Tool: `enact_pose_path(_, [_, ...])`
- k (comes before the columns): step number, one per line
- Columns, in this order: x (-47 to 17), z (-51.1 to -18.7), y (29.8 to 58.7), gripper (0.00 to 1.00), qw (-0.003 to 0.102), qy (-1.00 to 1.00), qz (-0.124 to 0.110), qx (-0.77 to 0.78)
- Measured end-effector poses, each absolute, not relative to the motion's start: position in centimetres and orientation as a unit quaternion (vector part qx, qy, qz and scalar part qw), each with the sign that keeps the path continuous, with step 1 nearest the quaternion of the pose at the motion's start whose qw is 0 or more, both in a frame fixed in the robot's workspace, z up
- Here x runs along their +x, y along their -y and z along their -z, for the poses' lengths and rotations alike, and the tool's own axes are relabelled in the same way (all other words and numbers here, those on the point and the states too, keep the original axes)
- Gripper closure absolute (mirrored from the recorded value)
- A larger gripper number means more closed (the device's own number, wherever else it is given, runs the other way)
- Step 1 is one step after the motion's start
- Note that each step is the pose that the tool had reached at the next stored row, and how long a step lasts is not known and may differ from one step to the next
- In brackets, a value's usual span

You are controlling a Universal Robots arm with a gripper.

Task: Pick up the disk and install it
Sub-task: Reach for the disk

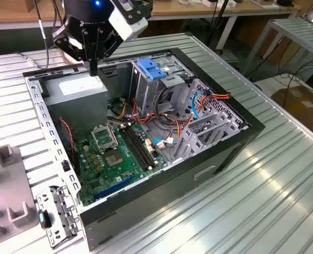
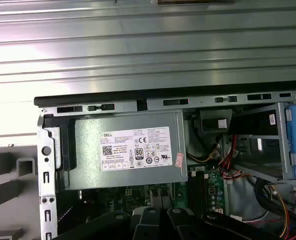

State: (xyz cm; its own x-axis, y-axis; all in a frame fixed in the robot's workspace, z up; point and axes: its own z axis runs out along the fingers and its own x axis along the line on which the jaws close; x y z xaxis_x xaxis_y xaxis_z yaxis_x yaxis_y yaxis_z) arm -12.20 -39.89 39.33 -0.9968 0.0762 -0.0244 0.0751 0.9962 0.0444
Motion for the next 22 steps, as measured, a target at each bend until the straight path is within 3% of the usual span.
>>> enact_pose_path(22, [-13.3,-39.3,39.9,0.89,0.013,-0.999,-0.022,0.038])
